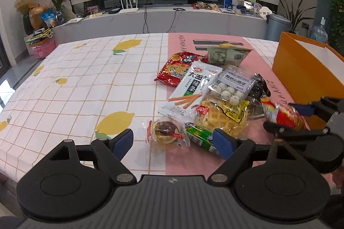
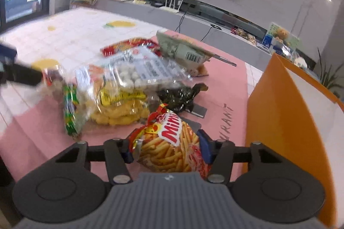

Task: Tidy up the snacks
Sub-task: 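Grasp the red-yellow Mimi snack bag with the right tool, then grasp the green tube snack with the left tool while the right tool lifts the Mimi bag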

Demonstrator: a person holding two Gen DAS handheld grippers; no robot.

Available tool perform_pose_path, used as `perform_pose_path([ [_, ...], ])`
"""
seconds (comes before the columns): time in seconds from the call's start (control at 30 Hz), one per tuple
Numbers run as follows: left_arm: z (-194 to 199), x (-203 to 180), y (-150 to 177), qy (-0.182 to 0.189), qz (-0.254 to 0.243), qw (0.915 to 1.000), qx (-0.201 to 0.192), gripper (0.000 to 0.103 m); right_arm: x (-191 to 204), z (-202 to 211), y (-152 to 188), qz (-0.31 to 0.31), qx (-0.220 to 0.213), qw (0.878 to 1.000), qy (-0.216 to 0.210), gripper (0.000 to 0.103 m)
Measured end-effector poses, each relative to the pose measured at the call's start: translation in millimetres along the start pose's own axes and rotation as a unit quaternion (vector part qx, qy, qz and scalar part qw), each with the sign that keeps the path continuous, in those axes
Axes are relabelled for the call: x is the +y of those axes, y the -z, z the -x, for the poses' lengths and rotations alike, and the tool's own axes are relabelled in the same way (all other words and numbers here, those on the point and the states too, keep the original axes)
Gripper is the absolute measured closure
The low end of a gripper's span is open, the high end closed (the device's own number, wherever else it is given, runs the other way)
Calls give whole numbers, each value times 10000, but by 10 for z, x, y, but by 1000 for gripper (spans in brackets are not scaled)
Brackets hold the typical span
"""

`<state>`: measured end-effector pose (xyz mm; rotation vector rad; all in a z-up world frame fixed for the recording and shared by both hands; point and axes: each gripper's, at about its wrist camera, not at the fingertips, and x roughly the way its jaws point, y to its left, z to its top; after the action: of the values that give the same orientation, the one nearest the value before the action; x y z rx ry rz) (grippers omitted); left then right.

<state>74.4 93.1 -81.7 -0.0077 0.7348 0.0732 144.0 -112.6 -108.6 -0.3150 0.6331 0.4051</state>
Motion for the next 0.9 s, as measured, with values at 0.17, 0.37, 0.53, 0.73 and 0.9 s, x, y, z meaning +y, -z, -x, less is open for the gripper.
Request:
perform_pose_path([
  [0.17,-31,35,-5,545,348,9976,251,5,-31,124,-87,-294,-77,9995,58,51],
  [0.37,-164,59,-1,1492,1146,9795,720,18,-67,176,-112,-593,-51,9982,81,51],
  [0.53,-434,16,-22,1406,1406,9721,1241,35,-138,183,-113,-902,48,9959,86,51],
  [0.73,-606,0,-36,1259,1663,9651,1581,43,-111,242,-129,-729,-92,9972,96,51],
  [0.9,-656,-82,-96,1044,1514,9710,1531,43,-76,267,-143,-701,-110,9974,154,51],
])
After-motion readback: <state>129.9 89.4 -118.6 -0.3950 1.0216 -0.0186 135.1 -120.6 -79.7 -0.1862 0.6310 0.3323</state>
